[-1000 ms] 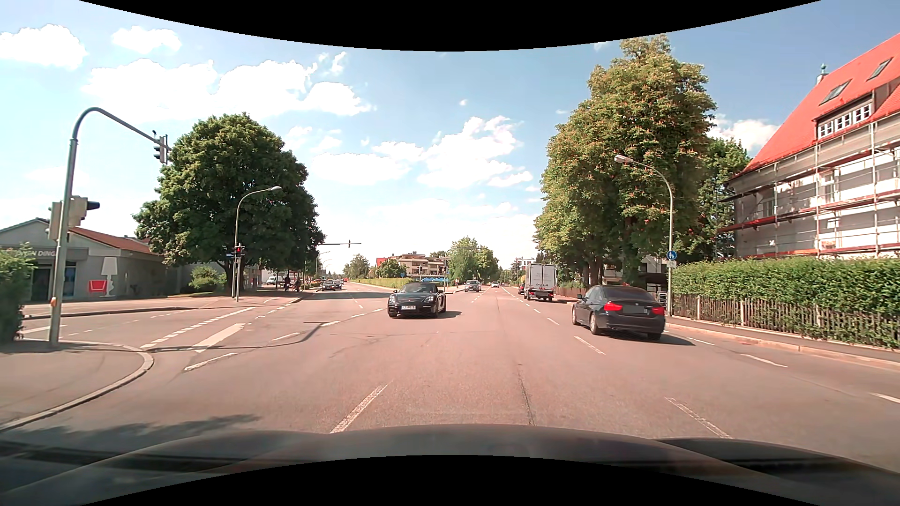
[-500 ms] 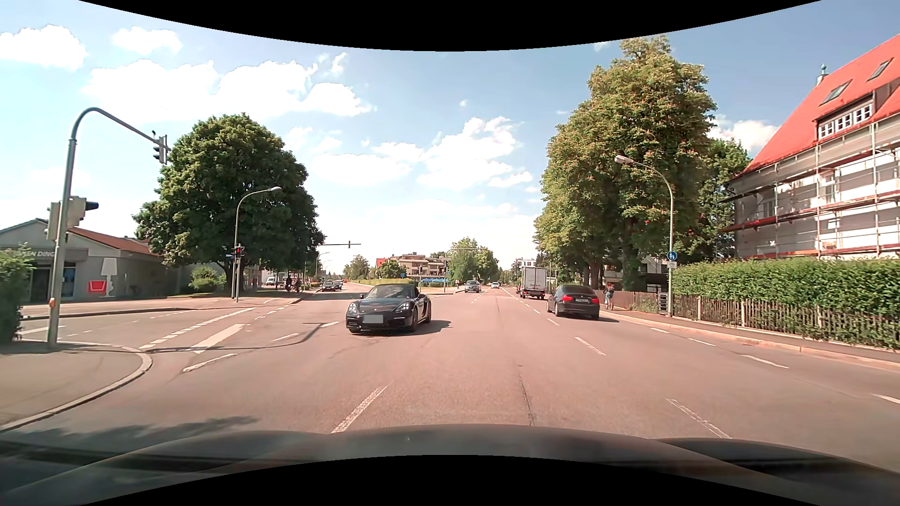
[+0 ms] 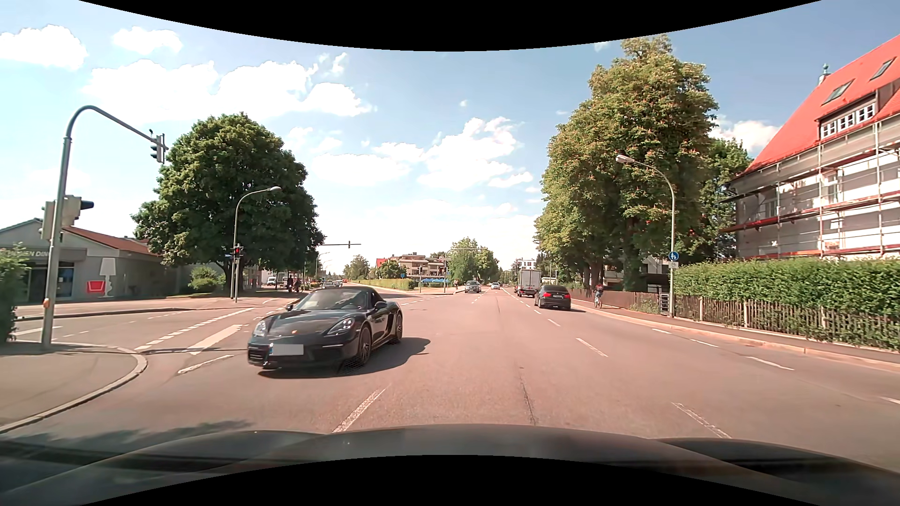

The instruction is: Follow the waypoints while adhering to traffic rules and regulations

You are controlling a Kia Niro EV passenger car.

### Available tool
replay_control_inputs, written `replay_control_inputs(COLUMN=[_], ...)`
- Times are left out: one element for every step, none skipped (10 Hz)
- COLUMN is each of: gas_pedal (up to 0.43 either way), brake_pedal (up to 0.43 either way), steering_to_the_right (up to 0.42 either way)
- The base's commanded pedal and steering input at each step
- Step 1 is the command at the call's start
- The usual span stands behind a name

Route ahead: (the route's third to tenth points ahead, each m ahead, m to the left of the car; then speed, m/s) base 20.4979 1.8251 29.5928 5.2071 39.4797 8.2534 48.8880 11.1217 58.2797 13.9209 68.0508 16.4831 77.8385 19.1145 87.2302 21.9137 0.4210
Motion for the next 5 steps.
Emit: replay_control_inputs(gas_pedal=[0.008, 0.098, 0.169, 0.177, 0.209], brake_pedal=[0.000, 0.000, 0.000, 0.000, 0.000], steering_to_the_right=[-0.001, -0.001, 0.000, 0.000, 0.000])
